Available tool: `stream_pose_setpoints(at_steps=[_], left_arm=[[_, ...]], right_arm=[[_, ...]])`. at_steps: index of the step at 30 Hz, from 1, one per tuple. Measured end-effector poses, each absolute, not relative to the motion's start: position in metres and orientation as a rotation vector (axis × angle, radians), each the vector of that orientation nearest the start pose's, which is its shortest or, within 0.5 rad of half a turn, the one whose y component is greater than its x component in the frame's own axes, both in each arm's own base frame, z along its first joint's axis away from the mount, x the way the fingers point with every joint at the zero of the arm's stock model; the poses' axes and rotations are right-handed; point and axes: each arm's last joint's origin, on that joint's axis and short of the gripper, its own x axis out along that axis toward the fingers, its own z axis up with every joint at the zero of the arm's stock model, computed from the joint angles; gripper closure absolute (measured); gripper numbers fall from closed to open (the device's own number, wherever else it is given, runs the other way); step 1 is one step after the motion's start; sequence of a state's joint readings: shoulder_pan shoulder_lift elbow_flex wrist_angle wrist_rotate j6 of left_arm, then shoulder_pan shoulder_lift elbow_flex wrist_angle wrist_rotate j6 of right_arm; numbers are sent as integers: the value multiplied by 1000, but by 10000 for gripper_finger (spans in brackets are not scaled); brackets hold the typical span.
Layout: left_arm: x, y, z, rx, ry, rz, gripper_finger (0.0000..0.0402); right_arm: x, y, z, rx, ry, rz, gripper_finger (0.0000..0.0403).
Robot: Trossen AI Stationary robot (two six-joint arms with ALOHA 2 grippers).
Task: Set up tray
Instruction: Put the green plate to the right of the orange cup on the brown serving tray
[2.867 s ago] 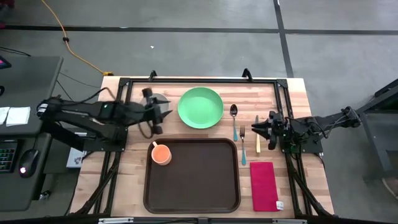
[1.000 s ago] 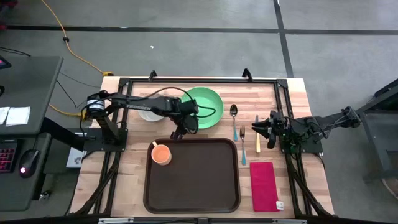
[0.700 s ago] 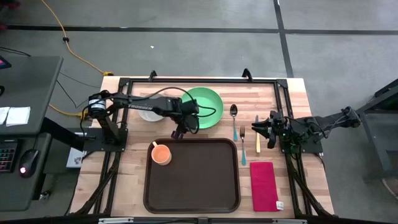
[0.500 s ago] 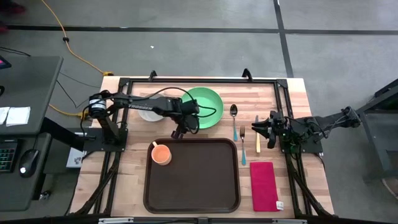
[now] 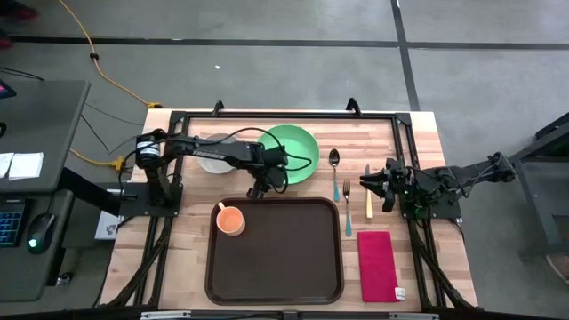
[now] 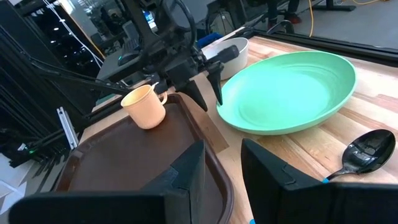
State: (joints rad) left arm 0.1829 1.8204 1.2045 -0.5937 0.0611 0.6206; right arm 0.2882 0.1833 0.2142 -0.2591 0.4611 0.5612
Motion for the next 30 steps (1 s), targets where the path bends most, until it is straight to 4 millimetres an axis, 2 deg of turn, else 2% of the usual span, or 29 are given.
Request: stream_pose_setpoints(at_steps=[15,19,30], left_arm=[[351,64,172,402,1200,-217,209],[351,64,172,403,1200,-218,245],[351,64,173,406,1194,-215,380]], right_arm=[[94,15,198,473,160,-227,320],[94,15,198,473,160,-227,320],[94,15,198,480,160,-228,320]])
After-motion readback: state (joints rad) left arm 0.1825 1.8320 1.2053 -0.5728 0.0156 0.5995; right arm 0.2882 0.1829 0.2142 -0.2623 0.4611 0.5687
